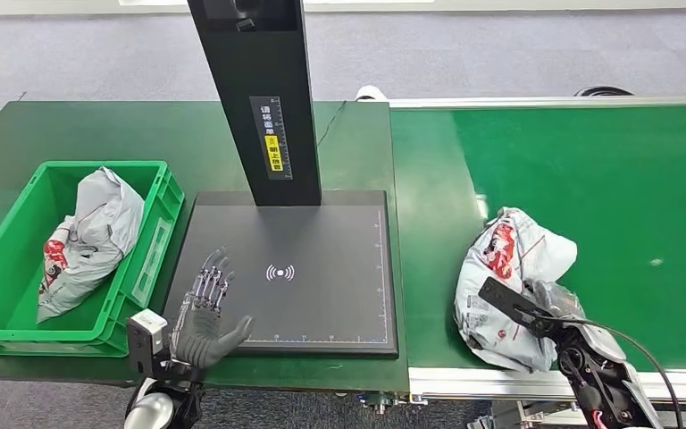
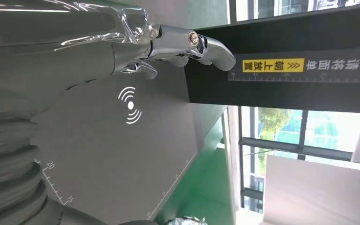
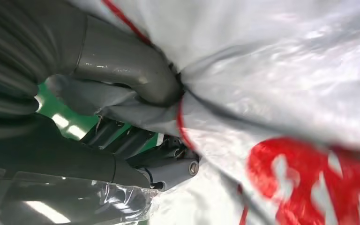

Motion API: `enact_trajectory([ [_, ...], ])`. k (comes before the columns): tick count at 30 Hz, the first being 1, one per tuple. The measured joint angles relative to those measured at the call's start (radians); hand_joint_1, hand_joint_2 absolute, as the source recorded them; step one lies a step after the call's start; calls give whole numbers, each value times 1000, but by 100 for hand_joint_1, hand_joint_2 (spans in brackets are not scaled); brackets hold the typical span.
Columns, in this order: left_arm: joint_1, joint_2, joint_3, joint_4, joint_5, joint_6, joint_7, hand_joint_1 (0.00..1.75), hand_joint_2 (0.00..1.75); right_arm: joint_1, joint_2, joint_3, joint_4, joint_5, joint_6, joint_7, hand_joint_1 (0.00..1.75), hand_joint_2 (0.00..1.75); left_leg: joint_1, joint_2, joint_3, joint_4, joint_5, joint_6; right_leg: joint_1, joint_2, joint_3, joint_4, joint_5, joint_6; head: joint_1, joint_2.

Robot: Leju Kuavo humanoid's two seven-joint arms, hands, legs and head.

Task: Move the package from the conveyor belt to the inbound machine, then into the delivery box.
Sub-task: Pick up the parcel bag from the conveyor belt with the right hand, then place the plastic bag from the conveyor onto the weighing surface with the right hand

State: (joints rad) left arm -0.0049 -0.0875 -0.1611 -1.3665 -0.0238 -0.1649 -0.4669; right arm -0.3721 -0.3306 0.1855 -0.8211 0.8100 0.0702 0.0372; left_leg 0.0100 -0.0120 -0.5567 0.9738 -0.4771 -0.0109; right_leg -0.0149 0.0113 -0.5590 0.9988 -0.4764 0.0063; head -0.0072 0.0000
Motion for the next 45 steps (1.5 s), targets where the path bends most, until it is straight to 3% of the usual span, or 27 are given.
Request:
enact_trajectory([
  [11,40,-1,20,-57,-8,43,-49,0,175,24,48,-87,-238,-30,-245,-98,175,175,0,0,-1,0,0,0,0,0,-1,0,0,0,0,0],
  [18,41,-9,29,-76,-18,99,-89,0,175,23,73,-109,-345,-54,-311,-192,175,175,0,0,-1,0,0,0,0,0,-1,0,0,0,0,0],
  [28,24,-11,31,-78,-11,116,-111,0,175,-19,132,-32,-378,-112,-231,-348,175,175,0,0,-1,0,0,0,0,0,-1,0,0,0,0,0],
  [45,-22,-10,20,-64,1,117,-124,0,175,-160,272,273,-240,-186,-74,-452,175,175,0,0,-1,0,0,0,0,0,-2,1,0,0,0,0],
])
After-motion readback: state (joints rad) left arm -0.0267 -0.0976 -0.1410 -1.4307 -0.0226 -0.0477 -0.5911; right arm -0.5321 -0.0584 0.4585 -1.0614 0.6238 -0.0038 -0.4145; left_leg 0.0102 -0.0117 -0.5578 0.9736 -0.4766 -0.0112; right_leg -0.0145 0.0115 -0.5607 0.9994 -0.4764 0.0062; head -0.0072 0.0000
